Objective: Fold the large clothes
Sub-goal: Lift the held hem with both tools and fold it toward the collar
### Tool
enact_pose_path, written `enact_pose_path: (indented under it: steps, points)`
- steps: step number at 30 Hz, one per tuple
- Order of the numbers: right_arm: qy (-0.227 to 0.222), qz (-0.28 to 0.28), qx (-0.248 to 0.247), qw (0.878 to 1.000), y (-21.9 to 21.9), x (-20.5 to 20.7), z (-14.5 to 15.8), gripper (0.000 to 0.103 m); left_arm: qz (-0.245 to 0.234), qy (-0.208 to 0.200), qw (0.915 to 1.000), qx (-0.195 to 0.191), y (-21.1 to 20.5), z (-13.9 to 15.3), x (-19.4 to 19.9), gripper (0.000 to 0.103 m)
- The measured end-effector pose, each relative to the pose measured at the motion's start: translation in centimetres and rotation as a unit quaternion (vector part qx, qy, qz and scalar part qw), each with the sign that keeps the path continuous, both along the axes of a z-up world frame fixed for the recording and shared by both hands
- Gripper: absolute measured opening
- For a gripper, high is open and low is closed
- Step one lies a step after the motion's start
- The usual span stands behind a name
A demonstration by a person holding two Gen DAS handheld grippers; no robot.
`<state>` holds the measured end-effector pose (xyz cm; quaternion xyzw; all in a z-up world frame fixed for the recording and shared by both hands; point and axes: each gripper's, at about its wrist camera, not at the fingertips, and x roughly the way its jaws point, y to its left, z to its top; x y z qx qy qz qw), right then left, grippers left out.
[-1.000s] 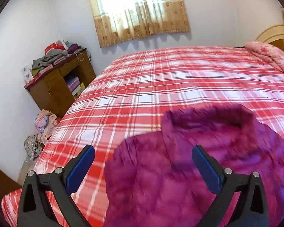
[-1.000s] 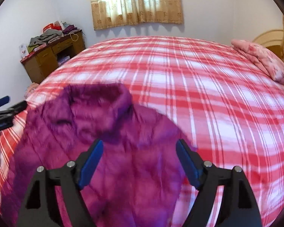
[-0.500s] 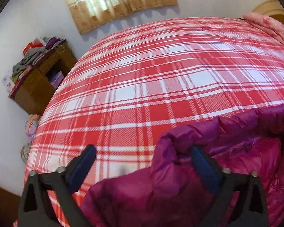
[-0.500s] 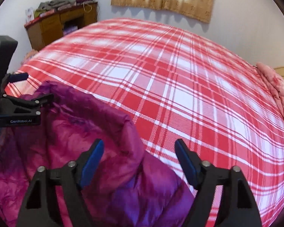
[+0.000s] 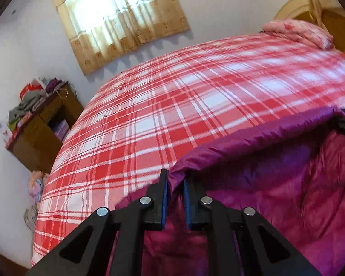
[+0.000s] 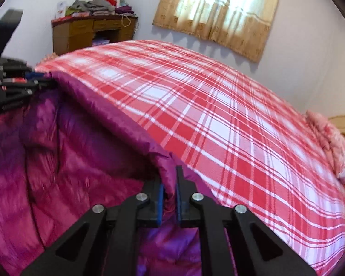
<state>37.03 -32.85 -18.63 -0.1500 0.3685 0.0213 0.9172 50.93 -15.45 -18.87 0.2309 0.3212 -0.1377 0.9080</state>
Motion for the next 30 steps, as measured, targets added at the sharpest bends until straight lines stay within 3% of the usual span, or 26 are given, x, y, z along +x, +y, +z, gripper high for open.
enact_pose_path:
  steps: [6,12,15,17,18,19,22,25,30]
  points:
    - [0.037,-0.018,-0.003,0.999,-0.8,0.3,-2.3,0.008,0.001,0.036,0.9989,0.03,-0.1,-4.1,-0.1,0.012]
    - [0.048,-0.021,-0.017,0.998,-0.5,0.3,-3.4,0.008,0.01,0.057,0.9983,-0.006,0.5,-3.0,0.0,0.014]
    - [0.047,-0.024,-0.001,0.999,-1.1,0.2,-3.5,0.008,0.021,0.058,0.997,-0.047,2.2,-1.0,-0.8,0.036]
    - [0.045,-0.024,-0.001,0.999,-1.1,0.2,-3.6,0.008,0.025,0.033,0.9965,-0.072,3.6,0.8,-1.7,0.071]
    - [0.044,-0.024,-0.003,0.999,-1.1,0.2,-3.6,0.008,0.03,0.013,0.9953,-0.092,4.4,1.9,-2.2,0.078]
    - [0.044,-0.023,-0.004,0.999,-1.0,0.2,-3.6,0.009,0.035,0.001,0.9942,-0.102,4.8,2.5,-2.4,0.085]
    - [0.043,-0.023,-0.005,0.999,-0.9,0.2,-3.7,0.009,0.063,-0.023,0.9902,-0.122,4.9,4.5,-1.7,0.085]
    - [0.042,-0.023,-0.007,0.999,-0.8,0.1,-3.7,0.009,0.088,-0.009,0.9914,-0.096,2.9,4.1,0.5,0.085]
    - [0.043,-0.021,-0.002,0.999,-0.7,0.0,-3.5,0.01,0.103,0.066,0.9925,0.004,-0.3,-3.1,2.5,0.086]
